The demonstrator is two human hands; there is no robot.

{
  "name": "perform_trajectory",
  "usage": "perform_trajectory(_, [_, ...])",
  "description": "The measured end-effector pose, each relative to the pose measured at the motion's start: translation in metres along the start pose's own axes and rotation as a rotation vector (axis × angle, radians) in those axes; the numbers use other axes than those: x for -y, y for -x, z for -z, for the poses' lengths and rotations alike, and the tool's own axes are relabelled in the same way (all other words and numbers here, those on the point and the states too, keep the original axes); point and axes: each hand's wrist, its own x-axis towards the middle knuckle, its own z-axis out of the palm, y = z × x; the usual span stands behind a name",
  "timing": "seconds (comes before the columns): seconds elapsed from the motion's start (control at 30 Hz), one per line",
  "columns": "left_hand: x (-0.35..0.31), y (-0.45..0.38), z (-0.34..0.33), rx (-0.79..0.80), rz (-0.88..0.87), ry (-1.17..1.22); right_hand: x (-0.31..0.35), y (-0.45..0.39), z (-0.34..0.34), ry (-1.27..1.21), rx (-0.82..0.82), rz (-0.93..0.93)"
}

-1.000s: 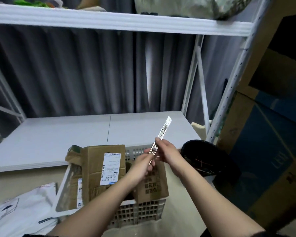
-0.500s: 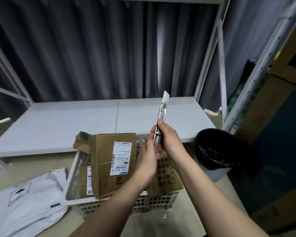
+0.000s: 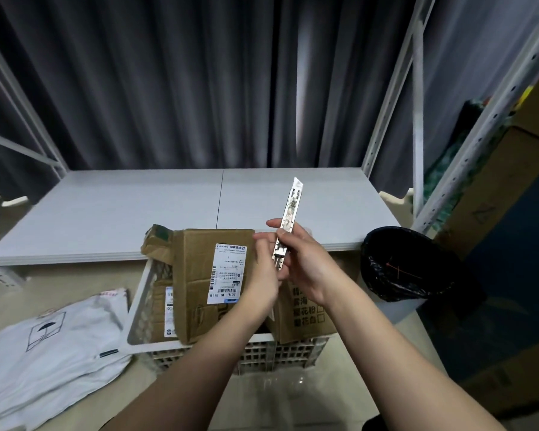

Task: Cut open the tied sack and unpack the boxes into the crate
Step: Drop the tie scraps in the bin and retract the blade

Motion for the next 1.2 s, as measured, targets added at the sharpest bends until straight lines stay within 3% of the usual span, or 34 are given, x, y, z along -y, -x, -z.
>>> perform_trajectory(0.2, [-0.004,-0.002,0.004,-0.033,0.105,0.075,-0.014,0.003,0.000,0.079,0.046,-0.069])
perform_trajectory(0.3, [-0.010,0.001,0.005,-0.008,0.116,0.087,-0.018,0.004,-0.003,0.118,0.026,-0.020])
perform_trajectory(0.5, [-0.018,0.002,0.019,0.237,0.203,0.203,-0.013,0.001,-0.001,0.266,-0.002,0.064])
perform_trajectory(0.73, [-0.025,0.013,0.035,0.443,0.136,0.218,-0.005,-0.001,0.012,0.135,0.001,0.040])
perform_trajectory(1.0, [-0.025,0.017,0.033,0.418,0.051,-0.130,-0.003,-0.004,0.018,0.106,-0.043,0.087])
perform_trajectory(1.2, [-0.023,0.019,0.031,0.335,0.105,0.022,-0.002,-0.004,0.022,0.177,0.099,0.127])
